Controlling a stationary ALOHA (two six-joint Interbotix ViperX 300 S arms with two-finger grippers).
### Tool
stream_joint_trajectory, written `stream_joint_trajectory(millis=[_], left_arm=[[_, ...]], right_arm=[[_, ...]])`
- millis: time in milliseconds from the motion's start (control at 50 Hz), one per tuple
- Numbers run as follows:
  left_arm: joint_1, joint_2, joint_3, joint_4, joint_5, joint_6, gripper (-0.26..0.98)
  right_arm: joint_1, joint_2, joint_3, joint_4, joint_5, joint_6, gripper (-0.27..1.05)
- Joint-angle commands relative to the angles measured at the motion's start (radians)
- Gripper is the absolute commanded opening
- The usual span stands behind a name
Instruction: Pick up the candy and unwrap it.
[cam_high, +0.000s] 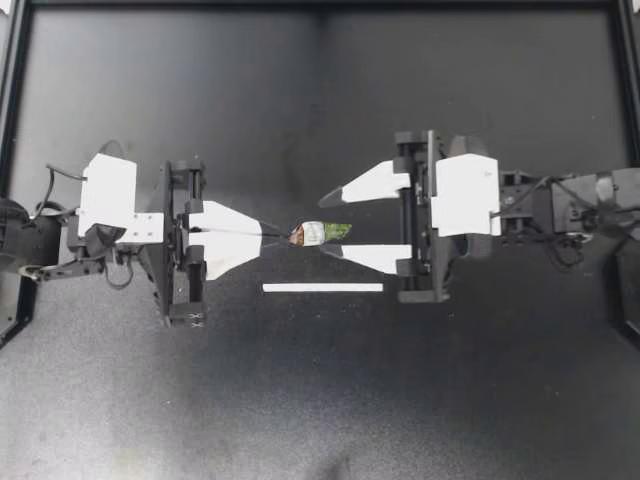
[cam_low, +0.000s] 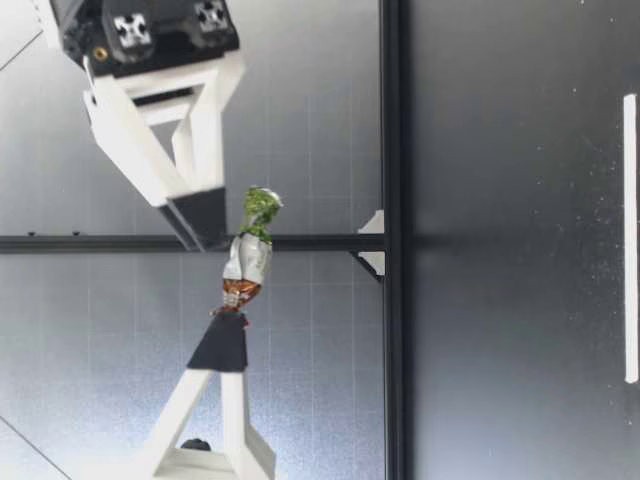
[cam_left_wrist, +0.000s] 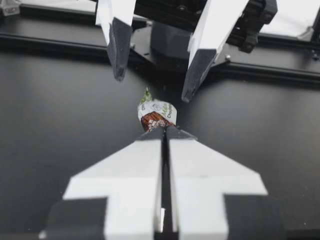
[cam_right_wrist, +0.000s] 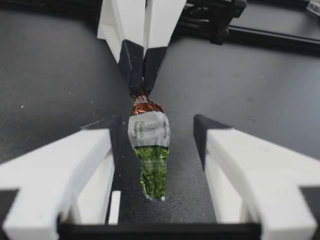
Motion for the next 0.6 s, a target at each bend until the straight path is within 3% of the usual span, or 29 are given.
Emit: stream_joint_trajectory(millis=[0, 380, 580], left_arm=[[0.000, -0.020, -0.018, 0.000, -0.006, -0.002, -0.19], [0.000, -0.018, -0.018, 0.003, -0.006, 0.003, -0.19], [0.000, -0.018, -0.020, 0.008, -0.006, 0.003, -0.19]], right_arm=[[0.006, -0.005, -0.031, -0.003, -0.008, 0.000, 0.59], [0.012, 0.020, -0.051, -0.003, 0.018, 0.000, 0.57], [0.012, 0.031, -0.057, -0.002, 0.043, 0.006, 0.43]])
